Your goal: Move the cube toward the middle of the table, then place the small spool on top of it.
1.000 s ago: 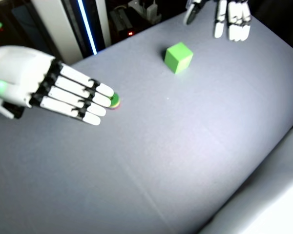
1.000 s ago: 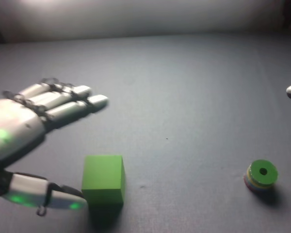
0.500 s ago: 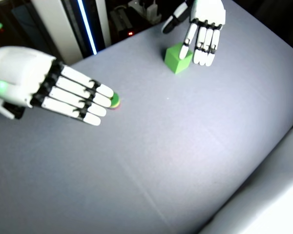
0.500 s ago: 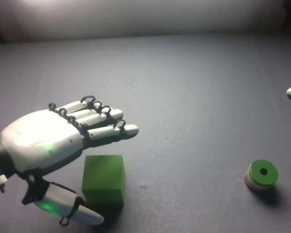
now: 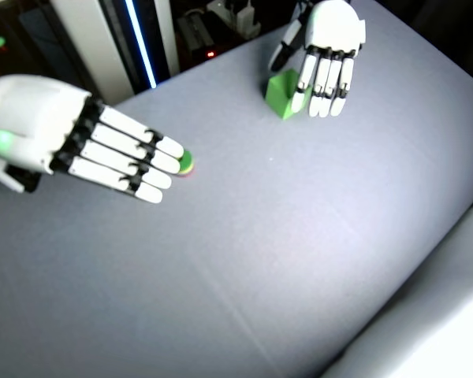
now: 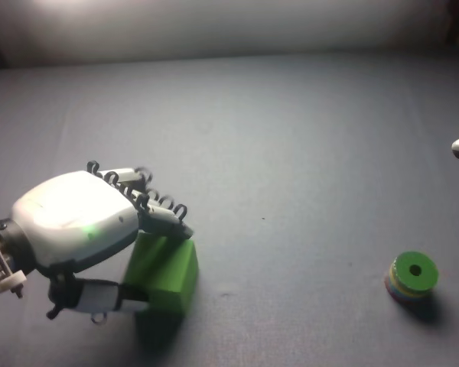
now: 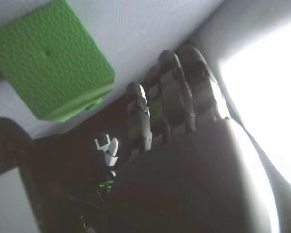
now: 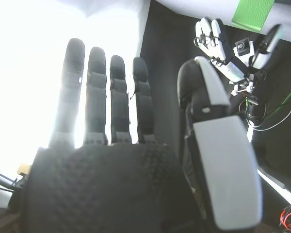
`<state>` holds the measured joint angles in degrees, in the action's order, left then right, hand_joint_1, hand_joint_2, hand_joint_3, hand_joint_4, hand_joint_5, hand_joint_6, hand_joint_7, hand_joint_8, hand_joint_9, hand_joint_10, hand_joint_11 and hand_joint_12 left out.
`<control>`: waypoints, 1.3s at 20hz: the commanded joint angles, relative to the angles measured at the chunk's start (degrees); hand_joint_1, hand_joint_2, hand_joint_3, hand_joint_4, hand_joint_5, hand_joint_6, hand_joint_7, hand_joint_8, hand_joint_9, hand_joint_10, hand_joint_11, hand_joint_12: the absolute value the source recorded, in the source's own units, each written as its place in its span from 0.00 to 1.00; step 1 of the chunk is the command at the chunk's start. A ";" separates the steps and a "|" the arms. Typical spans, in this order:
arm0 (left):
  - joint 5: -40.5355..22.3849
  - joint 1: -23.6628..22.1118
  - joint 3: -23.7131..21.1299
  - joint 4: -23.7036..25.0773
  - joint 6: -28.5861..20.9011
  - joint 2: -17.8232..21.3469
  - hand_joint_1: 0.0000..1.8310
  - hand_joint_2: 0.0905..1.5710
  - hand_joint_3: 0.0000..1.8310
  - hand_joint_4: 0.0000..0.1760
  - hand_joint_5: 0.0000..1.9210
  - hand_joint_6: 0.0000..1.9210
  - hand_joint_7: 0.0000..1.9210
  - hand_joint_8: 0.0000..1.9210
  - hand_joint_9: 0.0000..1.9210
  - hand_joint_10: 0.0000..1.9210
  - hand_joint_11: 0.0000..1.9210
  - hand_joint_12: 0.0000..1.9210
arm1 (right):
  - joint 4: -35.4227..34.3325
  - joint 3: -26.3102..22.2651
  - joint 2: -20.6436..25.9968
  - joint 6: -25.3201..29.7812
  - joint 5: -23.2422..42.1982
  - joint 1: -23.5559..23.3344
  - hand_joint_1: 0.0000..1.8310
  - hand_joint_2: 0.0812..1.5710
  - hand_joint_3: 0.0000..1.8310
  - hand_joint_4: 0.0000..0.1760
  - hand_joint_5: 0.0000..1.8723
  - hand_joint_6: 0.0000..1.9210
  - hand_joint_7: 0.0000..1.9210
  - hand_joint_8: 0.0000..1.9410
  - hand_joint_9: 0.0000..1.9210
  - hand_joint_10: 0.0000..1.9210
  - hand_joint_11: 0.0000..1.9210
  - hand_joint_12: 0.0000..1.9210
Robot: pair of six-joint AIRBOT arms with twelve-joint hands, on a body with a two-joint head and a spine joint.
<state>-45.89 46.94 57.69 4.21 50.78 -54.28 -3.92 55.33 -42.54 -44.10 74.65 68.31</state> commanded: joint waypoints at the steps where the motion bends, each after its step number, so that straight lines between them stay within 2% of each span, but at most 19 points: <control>1: -7.89 -1.03 0.30 -0.71 0.29 0.10 0.68 0.71 0.00 0.00 0.50 0.40 0.49 0.66 0.51 0.55 0.45 0.77 | -1.33 0.18 0.11 0.25 6.40 -0.56 0.38 0.82 0.00 0.00 0.24 0.00 0.20 0.00 0.22 0.00 0.21 0.12; 2: -8.62 -1.52 0.50 -0.98 0.30 0.15 0.67 0.72 0.00 0.00 0.48 0.45 0.47 0.68 0.49 0.55 0.44 0.78 | -1.35 0.18 0.11 0.25 6.40 -0.56 0.37 0.82 0.00 0.00 0.24 0.00 0.21 0.00 0.22 0.00 0.21 0.10; 4: -9.95 -3.04 1.27 -1.82 0.42 0.01 0.68 0.71 0.00 0.00 0.49 0.44 0.49 0.65 0.46 0.54 0.37 0.83 | -1.38 0.19 0.04 0.25 6.40 -0.56 0.39 0.82 0.00 0.00 0.24 0.00 0.21 0.00 0.22 0.00 0.21 0.09; 6: -10.30 -4.83 2.14 -2.25 0.86 -0.46 0.69 0.70 0.00 0.00 0.51 0.38 0.49 0.66 0.50 0.53 0.44 0.81 | -1.38 0.21 0.00 0.25 6.31 -0.56 0.41 0.82 0.00 0.00 0.25 0.00 0.22 0.00 0.24 0.01 0.24 0.10; 7: -10.02 -6.05 2.74 -2.28 1.25 -0.88 0.68 0.70 0.00 0.00 0.51 0.40 0.50 0.63 0.50 0.43 0.39 0.77 | -1.38 0.23 0.00 0.25 6.28 -0.56 0.41 0.82 0.00 0.00 0.25 0.00 0.22 0.00 0.25 0.01 0.24 0.10; 8: -8.75 -7.91 3.72 -2.31 2.08 -1.70 0.68 0.69 0.00 0.00 0.53 0.41 0.52 0.58 0.52 0.31 0.38 0.66 | -1.38 0.27 -0.03 0.25 6.27 -0.56 0.41 0.82 0.00 0.00 0.25 0.00 0.22 0.00 0.24 0.00 0.24 0.10; 9: -6.99 -9.68 4.80 -2.31 2.75 -2.65 0.68 0.70 0.00 0.00 0.52 0.40 0.51 0.62 0.52 0.26 0.35 0.65 | -1.38 0.34 -0.12 0.25 6.27 -0.56 0.39 0.82 0.00 0.00 0.24 0.00 0.22 0.00 0.23 0.00 0.22 0.09; 10: -5.29 -11.23 5.92 -2.16 3.10 -3.68 0.69 0.70 0.00 0.00 0.53 0.35 0.50 0.65 0.54 0.27 0.37 0.69 | -1.38 0.41 -0.23 0.25 6.27 -0.56 0.39 0.82 0.00 0.00 0.24 0.00 0.21 0.00 0.23 0.00 0.22 0.09; 12: -1.05 -14.62 8.60 -1.39 3.12 -6.39 0.69 0.70 0.00 0.00 0.54 0.32 0.48 0.69 0.49 0.53 0.42 0.80 | -1.38 0.62 -0.51 0.25 6.27 -0.56 0.40 0.82 0.00 0.00 0.25 0.00 0.22 0.00 0.23 0.00 0.23 0.09; 13: 0.47 -15.59 9.56 -1.14 3.12 -7.62 0.69 0.71 0.00 0.00 0.54 0.30 0.47 0.71 0.50 0.58 0.46 0.80 | -1.37 0.72 -0.63 0.25 6.27 -0.56 0.39 0.82 0.00 0.00 0.25 0.00 0.21 0.00 0.22 0.00 0.22 0.09; 15: 2.69 -16.49 11.34 -1.08 3.12 -9.86 0.68 0.69 0.00 0.00 0.54 0.32 0.48 0.67 0.52 0.60 0.47 0.80 | -1.37 0.80 -0.72 0.25 6.27 -0.57 0.40 0.81 0.00 0.00 0.26 0.00 0.22 0.00 0.22 0.00 0.22 0.08; 16: 4.02 -17.03 12.64 -1.15 3.12 -11.43 0.69 0.70 0.00 0.00 0.52 0.35 0.51 0.64 0.50 0.47 0.39 0.75 | -1.36 0.81 -0.74 0.25 6.27 -0.57 0.38 0.82 0.00 0.00 0.25 0.00 0.22 0.00 0.23 0.00 0.22 0.08; 17: 4.65 -17.31 13.24 -1.22 3.12 -12.19 0.69 0.70 0.00 0.00 0.52 0.35 0.51 0.64 0.50 0.47 0.39 0.75 | -1.36 0.84 -0.79 0.25 6.27 -0.57 0.38 0.82 0.00 0.00 0.25 0.00 0.22 0.00 0.23 0.00 0.22 0.08; 18: 5.62 -17.60 14.17 -1.39 3.12 -13.19 0.69 0.70 0.00 0.00 0.50 0.41 0.52 0.61 0.50 0.39 0.36 0.69 | -1.35 0.92 -0.90 0.25 6.27 -0.57 0.40 0.82 0.00 0.00 0.25 0.00 0.22 0.00 0.23 0.00 0.23 0.08; 19: 6.47 -17.76 15.04 -1.82 3.12 -14.22 0.68 0.71 0.00 0.00 0.50 0.38 0.48 0.69 0.49 0.51 0.37 0.76 | -1.34 1.00 -1.03 0.25 6.27 -0.57 0.41 0.82 0.00 0.00 0.26 0.00 0.23 0.00 0.24 0.00 0.23 0.09; 21: 7.20 -17.78 16.09 -2.50 3.11 -15.62 0.69 0.71 0.00 0.00 0.53 0.31 0.47 0.72 0.47 0.62 0.39 0.80 | -1.32 1.05 -1.13 0.25 6.27 -0.58 0.41 0.82 0.00 0.00 0.25 0.00 0.23 0.00 0.24 0.01 0.24 0.09; 23: 7.35 -17.84 16.47 -2.66 3.11 -16.41 0.69 0.69 0.00 0.00 0.57 0.25 0.49 0.69 0.48 0.62 0.41 0.79 | -1.32 1.06 -1.13 0.25 6.27 -0.58 0.41 0.82 0.00 0.00 0.25 0.00 0.22 0.00 0.24 0.00 0.24 0.09; 26: 6.86 -18.43 16.57 -2.65 3.12 -17.00 0.69 0.70 0.00 0.00 0.54 0.29 0.49 0.69 0.46 0.61 0.39 0.80 | -1.32 1.09 -1.15 0.25 6.27 -0.60 0.40 0.82 0.00 0.00 0.25 0.00 0.22 0.00 0.24 0.00 0.23 0.08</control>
<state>-32.51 29.28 74.22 1.67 53.80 -71.33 -4.03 56.12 -43.70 -44.12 74.22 68.31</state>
